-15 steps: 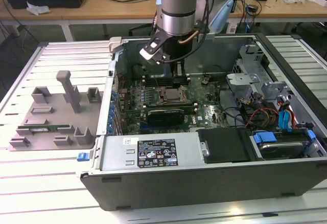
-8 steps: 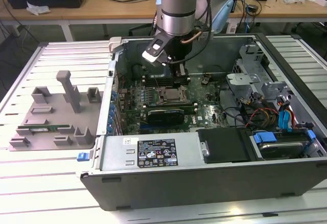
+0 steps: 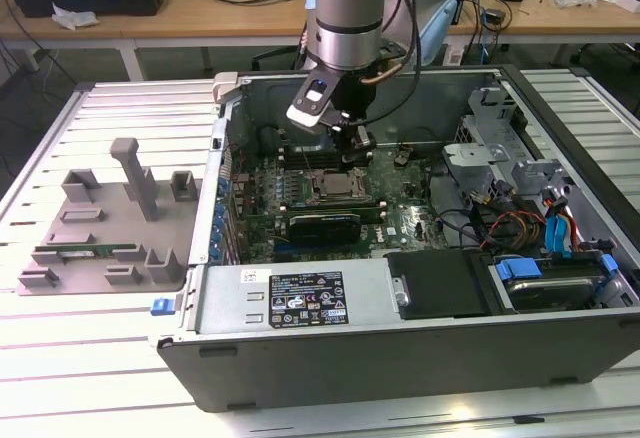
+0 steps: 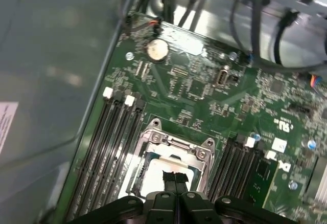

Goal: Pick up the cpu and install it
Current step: 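Close the cpu cover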

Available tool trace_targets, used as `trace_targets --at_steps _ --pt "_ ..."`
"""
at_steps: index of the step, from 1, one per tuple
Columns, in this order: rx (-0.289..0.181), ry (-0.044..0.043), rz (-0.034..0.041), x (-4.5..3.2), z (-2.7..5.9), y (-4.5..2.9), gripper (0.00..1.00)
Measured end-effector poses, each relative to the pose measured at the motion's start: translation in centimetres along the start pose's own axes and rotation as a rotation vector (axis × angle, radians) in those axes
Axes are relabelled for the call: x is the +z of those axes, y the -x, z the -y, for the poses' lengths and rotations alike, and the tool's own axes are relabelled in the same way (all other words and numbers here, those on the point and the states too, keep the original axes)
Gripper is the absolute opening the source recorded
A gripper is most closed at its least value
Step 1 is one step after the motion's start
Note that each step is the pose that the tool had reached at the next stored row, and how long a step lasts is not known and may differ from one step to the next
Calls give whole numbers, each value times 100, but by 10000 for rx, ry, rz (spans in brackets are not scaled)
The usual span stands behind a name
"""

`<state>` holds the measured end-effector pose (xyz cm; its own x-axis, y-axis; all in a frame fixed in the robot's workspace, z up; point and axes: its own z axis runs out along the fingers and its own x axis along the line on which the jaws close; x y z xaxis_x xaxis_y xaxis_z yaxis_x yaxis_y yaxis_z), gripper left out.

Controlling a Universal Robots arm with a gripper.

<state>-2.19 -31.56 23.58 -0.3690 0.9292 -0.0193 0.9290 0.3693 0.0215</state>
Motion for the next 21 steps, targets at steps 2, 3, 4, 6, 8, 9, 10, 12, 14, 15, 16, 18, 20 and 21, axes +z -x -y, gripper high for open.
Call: trace_targets --at_steps 2,3,4,6,8,9,10,12,14,15,16,18,20,21 --pt "-437 8 -9 0 0 0 11" --pt "-627 12 -13 0 0 0 11" --pt "-829 16 -17 0 0 0 11" --pt "-1412 27 -30 0 0 0 11" --pt "-1793 34 -38 0 0 0 11" --pt "-2055 40 -44 0 0 0 11" --pt "-2230 43 -47 0 0 0 11" --pt "-2976 57 -63 0 0 0 11" --pt "-3416 66 -73 0 0 0 11" --pt "-3721 72 -80 0 0 0 11" --pt "-3912 75 -83 0 0 0 11" --pt "-4272 82 -91 0 0 0 11" --pt "-4659 89 -100 0 0 0 11" --pt "-4850 93 -104 0 0 0 11"
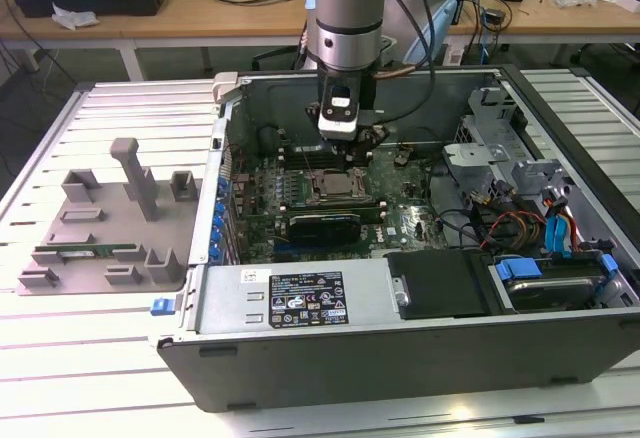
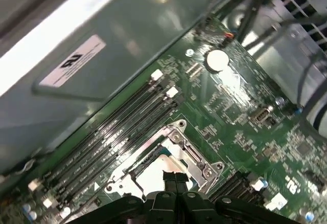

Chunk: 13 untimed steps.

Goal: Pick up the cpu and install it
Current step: 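Close the cpu cover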

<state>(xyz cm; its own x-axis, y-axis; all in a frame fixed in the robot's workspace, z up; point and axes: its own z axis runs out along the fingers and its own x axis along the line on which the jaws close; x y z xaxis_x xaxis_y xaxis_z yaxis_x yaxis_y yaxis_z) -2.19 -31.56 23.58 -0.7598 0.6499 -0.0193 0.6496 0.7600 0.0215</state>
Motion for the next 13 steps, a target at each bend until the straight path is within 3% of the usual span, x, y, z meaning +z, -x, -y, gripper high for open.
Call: trace_targets --at_steps 6,8,13 --pt "-1942 36 -41 5 0 0 11" --pt "-3059 59 -65 24 0 -1 11" --pt "-4186 79 -89 40 1 -1 11"
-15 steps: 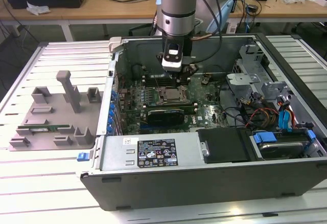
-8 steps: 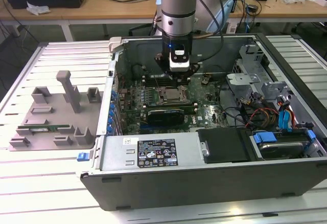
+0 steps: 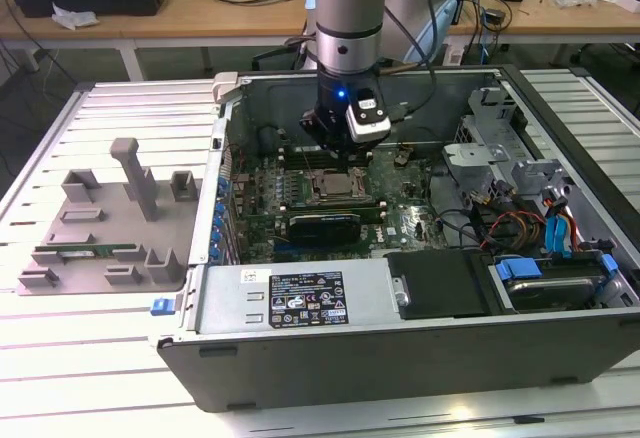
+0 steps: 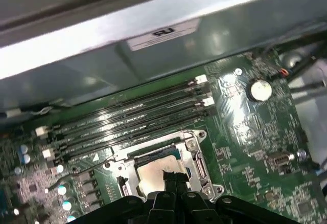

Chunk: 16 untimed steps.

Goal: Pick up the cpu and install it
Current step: 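Close the cpu cover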

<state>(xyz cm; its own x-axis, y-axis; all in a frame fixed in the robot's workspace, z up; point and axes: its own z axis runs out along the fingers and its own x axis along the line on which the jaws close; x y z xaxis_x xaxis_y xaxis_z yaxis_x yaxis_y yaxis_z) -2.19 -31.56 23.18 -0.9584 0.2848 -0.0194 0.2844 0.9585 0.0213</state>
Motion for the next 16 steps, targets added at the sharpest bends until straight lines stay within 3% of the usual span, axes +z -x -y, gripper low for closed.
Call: trace_targets --at_steps 5,11,16 --pt "-1418 27 -30 33 1 -1 11" --pt "-1667 35 -34 62 43 -2 11" --pt "-2298 44 -49 66 45 -3 11"
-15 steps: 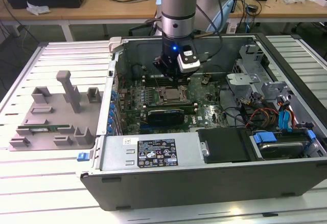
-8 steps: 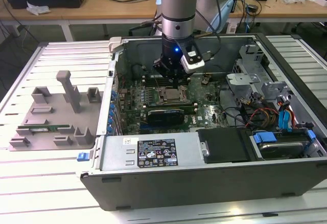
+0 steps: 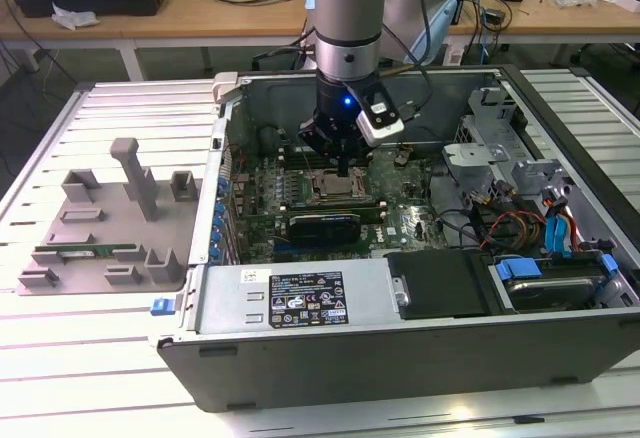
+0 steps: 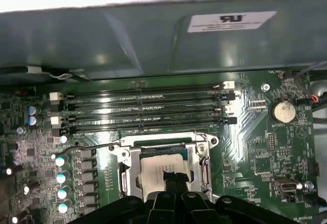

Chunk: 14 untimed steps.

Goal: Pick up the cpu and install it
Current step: 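Close the cpu cover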

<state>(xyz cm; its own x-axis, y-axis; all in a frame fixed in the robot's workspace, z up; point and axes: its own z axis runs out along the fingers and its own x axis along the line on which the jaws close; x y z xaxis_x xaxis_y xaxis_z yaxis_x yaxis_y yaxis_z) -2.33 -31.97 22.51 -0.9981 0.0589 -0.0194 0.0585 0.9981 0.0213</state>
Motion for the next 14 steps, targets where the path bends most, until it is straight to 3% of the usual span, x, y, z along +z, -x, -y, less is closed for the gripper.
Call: trace_targets --at_steps 7,12,14 --pt "-82 9 8 3 1 -5 11" --pt "-306 31 90 29 11 -112 11" --pt "-376 33 94 37 20 -116 11"
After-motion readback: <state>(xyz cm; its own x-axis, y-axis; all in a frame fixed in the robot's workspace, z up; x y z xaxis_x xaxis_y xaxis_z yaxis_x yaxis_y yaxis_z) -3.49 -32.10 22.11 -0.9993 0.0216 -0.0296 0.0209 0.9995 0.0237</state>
